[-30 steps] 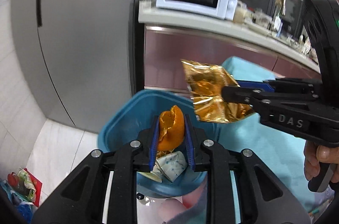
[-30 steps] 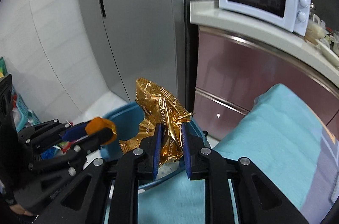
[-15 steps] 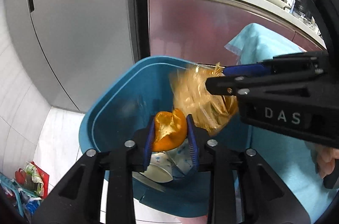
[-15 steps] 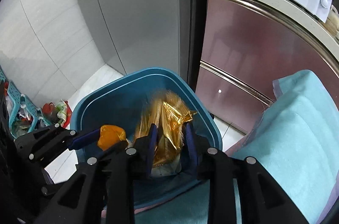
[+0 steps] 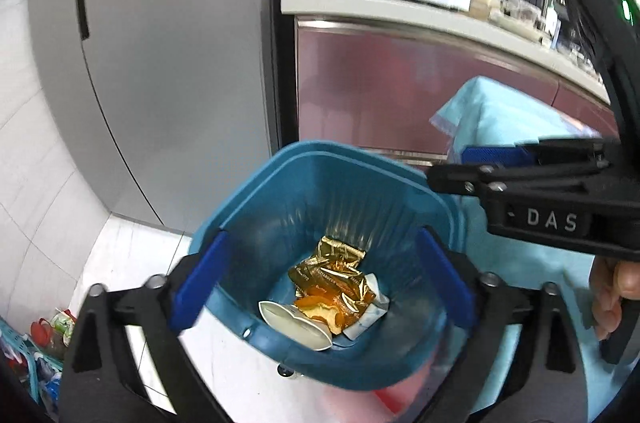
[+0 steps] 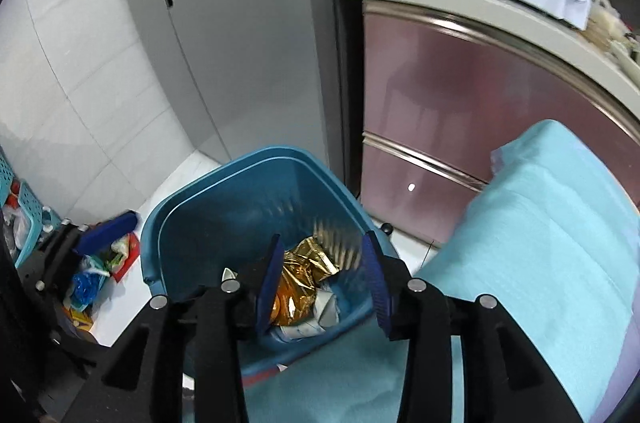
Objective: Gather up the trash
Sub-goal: 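Open both tools to drop the peel and wrapper into the bin, then move both open tools back over the table toward the white tissues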
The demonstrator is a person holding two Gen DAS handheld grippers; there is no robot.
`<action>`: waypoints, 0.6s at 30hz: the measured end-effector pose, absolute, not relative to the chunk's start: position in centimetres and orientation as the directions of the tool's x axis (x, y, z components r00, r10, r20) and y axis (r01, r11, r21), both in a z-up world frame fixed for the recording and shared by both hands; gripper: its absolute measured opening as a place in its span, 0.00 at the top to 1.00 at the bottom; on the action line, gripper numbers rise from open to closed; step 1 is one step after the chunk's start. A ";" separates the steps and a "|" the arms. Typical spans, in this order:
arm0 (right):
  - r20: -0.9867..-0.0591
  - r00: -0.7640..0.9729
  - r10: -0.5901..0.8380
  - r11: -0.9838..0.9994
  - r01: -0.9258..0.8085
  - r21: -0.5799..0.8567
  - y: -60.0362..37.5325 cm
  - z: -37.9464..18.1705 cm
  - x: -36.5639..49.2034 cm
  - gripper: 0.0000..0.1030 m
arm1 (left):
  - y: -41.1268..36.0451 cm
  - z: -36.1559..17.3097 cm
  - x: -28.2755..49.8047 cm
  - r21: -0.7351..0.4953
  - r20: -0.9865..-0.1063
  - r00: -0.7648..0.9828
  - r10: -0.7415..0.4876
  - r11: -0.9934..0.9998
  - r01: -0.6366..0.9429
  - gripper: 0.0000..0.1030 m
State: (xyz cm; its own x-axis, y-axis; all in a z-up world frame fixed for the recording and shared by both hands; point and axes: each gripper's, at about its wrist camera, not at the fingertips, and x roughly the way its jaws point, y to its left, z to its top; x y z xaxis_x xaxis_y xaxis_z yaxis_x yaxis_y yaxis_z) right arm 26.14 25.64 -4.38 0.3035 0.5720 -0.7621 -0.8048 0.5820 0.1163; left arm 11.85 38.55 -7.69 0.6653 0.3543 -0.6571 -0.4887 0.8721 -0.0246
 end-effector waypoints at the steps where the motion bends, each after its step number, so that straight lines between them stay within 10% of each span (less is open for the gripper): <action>1: -0.751 0.305 0.586 0.583 -0.802 0.129 24.9 -4.1 26.0 0.56 | 38.2 -7.1 11.2 -0.035 -0.643 0.676 0.360 0.868 -0.496 0.06; 18: -0.470 0.554 0.687 0.658 -0.750 0.076 9.8 3.1 18.2 0.10 | 27.8 0.7 0.6 -0.166 -0.397 0.852 0.341 0.887 -0.432 0.05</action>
